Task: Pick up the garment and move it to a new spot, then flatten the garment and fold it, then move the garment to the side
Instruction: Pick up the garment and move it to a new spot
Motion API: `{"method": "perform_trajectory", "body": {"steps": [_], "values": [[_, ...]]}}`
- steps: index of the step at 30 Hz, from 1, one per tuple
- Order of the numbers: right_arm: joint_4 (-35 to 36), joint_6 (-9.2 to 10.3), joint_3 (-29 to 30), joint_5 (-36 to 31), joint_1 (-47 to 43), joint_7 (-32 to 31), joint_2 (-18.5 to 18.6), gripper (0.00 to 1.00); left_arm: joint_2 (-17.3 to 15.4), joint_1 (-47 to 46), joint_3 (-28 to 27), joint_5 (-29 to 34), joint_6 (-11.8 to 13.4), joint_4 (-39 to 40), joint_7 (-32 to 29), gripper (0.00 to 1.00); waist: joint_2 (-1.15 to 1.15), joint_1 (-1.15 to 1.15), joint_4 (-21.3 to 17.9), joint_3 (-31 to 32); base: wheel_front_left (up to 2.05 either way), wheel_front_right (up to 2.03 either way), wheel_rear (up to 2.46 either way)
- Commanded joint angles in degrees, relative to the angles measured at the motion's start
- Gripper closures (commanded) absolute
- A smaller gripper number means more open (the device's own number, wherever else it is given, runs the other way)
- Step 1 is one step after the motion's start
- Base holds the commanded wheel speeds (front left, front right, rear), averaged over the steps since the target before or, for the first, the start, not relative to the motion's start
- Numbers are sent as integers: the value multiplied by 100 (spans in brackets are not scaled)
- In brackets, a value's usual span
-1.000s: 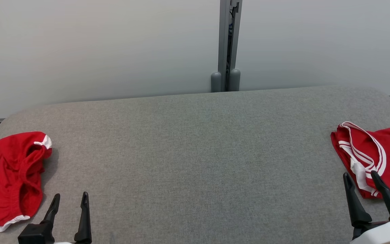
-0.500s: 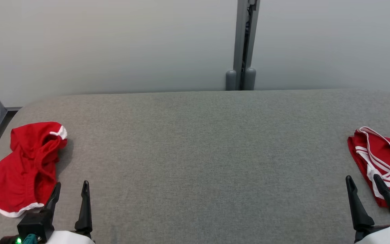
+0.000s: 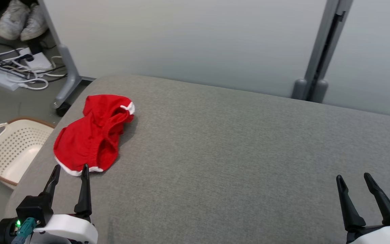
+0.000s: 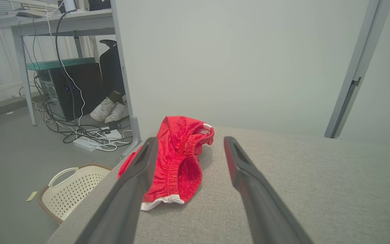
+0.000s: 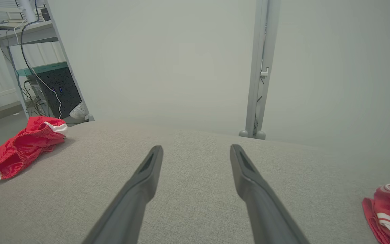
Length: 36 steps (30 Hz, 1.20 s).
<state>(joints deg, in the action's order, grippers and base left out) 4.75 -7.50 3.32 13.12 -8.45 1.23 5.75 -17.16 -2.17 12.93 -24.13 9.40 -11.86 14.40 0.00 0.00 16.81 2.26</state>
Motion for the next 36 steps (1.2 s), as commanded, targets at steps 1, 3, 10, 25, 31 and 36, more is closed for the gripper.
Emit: {"method": "perform_trajectory", "body": {"steps": [1, 3, 10, 25, 31, 36], "values": [[34, 1, -7, -26, 18, -9, 13, 0, -10, -96, -27, 29, 4, -18, 32, 0, 0, 0, 311, 18, 0, 0, 0], [48, 1, -74, -62, 45, -26, 9, 0, -13, -70, -43, 43, 9, -49, 45, 0, 0, 0, 444, 32, 0, 0, 0], [111, 1, -247, -111, 49, -113, 2, 0, -17, 1, -101, 40, -25, -113, 65, 0, 0, 0, 702, 56, 0, 0, 0], [156, 1, -290, -151, 17, -172, 35, 0, 75, -97, -162, 111, -69, -209, 81, 0, 0, 0, 800, 25, 0, 0, 0], [253, 1, -280, -164, 68, -218, 86, 0, 141, -293, -154, 166, -110, -224, 81, 0, 0, 0, 794, -59, 0, 0, 0], [463, 1, -317, -101, 256, -323, 194, 0, 307, -710, -141, 201, -205, -263, 78, 0, 0, 0, 635, -392, 0, 0, 0]]}}
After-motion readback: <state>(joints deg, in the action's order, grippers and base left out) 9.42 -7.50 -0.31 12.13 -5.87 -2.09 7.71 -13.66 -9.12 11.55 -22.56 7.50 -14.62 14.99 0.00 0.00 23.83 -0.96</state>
